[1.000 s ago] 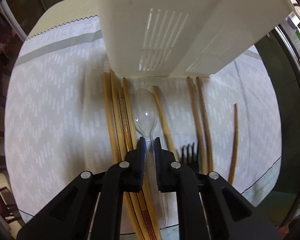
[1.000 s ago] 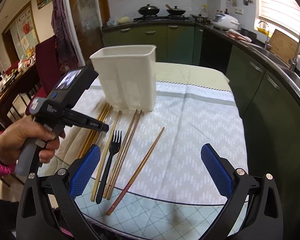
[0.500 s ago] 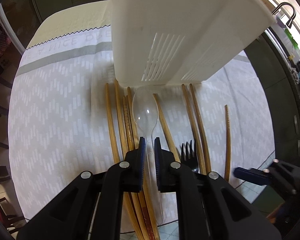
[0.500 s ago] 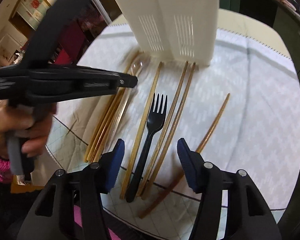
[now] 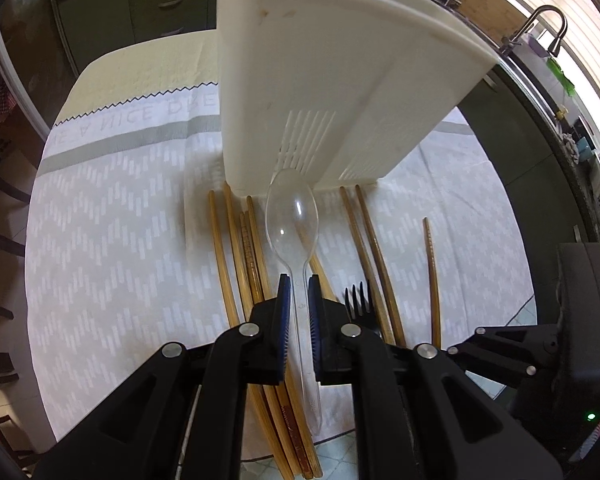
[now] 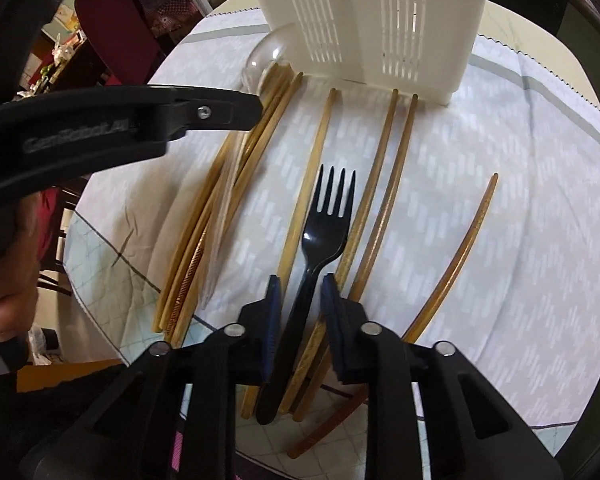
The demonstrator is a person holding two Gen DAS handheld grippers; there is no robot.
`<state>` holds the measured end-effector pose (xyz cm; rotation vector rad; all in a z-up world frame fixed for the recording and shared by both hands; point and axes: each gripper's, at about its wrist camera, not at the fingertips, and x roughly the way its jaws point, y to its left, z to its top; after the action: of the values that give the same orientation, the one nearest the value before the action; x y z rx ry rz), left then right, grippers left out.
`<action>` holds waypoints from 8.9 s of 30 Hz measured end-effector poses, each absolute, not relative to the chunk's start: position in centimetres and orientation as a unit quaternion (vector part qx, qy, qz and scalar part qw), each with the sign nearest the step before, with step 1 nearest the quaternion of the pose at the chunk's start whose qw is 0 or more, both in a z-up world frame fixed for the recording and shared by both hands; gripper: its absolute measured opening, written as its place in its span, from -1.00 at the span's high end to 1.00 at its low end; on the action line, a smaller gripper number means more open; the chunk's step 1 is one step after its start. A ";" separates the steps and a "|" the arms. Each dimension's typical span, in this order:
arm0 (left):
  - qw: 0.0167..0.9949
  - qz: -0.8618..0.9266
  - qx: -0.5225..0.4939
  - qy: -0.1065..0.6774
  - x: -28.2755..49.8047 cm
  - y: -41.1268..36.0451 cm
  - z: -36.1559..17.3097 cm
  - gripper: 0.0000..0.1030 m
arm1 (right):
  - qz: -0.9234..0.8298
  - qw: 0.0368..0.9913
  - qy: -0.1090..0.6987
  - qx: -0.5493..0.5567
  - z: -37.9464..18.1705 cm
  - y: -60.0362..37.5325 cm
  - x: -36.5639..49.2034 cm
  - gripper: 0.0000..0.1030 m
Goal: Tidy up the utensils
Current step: 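Close the right tool on the black plastic fork while the left tool holds the spoon, then lift spoon and fork over the white utensil holder and open both tools inside it, then lower both tools onto wooden chopsticks and close each on one chopstick, then lift both chopsticks over the utensil holder and open both tools to drop them in, then move both open tools back down to the remaining chopsticks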
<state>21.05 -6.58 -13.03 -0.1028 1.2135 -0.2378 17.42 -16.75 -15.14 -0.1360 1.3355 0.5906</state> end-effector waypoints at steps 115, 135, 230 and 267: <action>0.805 -0.039 -0.038 0.591 19.5 -0.4 -12.4 0.53 | 0.147 0.922 0.356 0.039 -5.2 -30.0 18.8 -0.01; 0.773 -0.041 -0.011 0.633 22.7 -3.5 -16.2 0.87 | 0.179 0.816 0.550 0.011 -12.6 -26.0 23.3 0.10; 0.948 -0.133 -0.011 0.290 17.4 -3.9 16.8 0.89 | 0.278 0.903 0.323 0.059 13.9 -27.5 19.0 0.87; 0.908 -0.108 0.003 0.405 25.2 -5.2 5.6 0.65 | 0.247 0.901 0.356 0.015 5.8 -21.5 27.5 0.63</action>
<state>25.23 -5.24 5.60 0.0070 0.8358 -0.2224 27.52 -21.48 5.85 0.0301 0.7361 0.5106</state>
